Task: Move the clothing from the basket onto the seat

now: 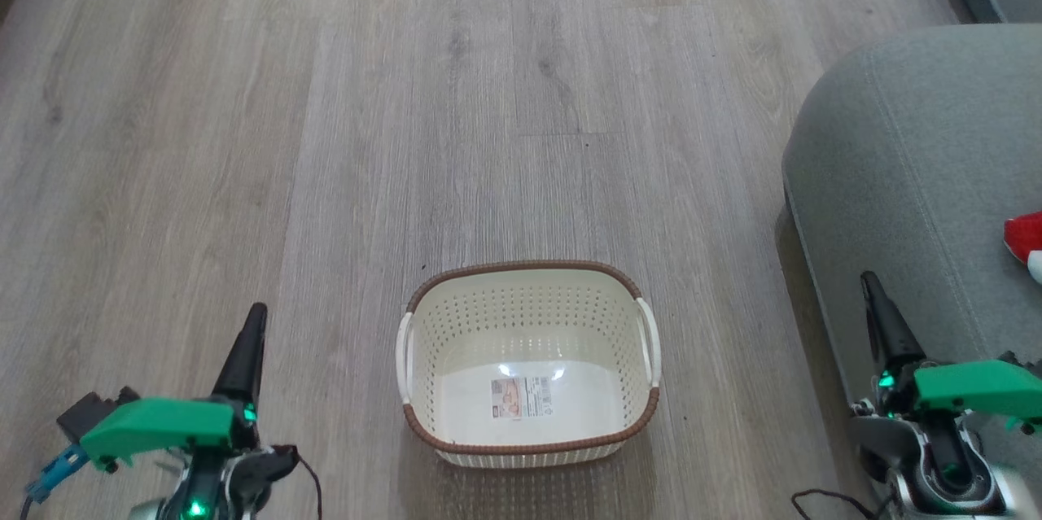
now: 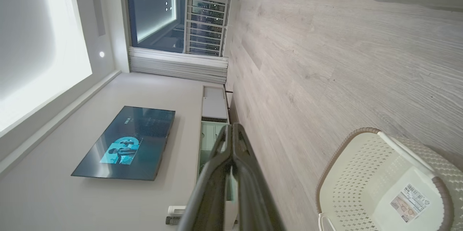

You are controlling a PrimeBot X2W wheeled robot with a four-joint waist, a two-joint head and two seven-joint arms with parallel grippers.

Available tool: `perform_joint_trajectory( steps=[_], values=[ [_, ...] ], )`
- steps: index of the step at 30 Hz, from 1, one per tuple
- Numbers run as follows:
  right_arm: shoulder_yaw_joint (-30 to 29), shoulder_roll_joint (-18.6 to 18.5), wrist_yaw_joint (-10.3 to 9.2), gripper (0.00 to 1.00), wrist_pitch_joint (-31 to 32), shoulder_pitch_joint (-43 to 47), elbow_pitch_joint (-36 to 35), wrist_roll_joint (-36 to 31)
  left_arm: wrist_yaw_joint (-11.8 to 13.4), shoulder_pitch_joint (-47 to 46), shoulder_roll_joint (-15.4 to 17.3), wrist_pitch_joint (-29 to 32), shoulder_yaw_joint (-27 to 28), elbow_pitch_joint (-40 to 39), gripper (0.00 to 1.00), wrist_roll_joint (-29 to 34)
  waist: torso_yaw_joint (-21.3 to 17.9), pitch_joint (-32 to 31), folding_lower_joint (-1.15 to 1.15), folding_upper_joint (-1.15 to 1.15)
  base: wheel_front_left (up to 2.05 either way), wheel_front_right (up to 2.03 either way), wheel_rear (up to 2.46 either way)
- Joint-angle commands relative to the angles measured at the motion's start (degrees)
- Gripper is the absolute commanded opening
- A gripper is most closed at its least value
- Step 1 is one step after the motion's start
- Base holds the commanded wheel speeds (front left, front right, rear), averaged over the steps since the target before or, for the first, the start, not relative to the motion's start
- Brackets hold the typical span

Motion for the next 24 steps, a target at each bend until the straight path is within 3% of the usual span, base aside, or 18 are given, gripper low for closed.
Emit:
perform_joint_trajectory(
  steps=[1,10,24],
  values=[
    [0.8,0.3,0.00,0.00,1.0,-1.3,-2.7,2.3,-0.6,-1.7,0.8,0.7,2.1,-2.5,0.00,-2.5,0.0,0.0,0.00,0.00,0.00,0.00,0.00],
    [0.4,1.0,0.00,0.00,2.4,-1.0,-3.7,7.6,-1.1,-1.6,0.8,2.2,2.8,-3.5,0.00,-8.7,-0.1,0.1,0.00,0.00,0.00,0.00,0.00],
    [0.4,1.0,0.00,0.00,2.4,-1.0,-3.7,7.6,-1.1,-1.6,0.8,2.2,2.8,-3.5,0.00,-8.7,-0.1,0.1,0.00,0.00,0.00,0.00,0.00]
  ],
)
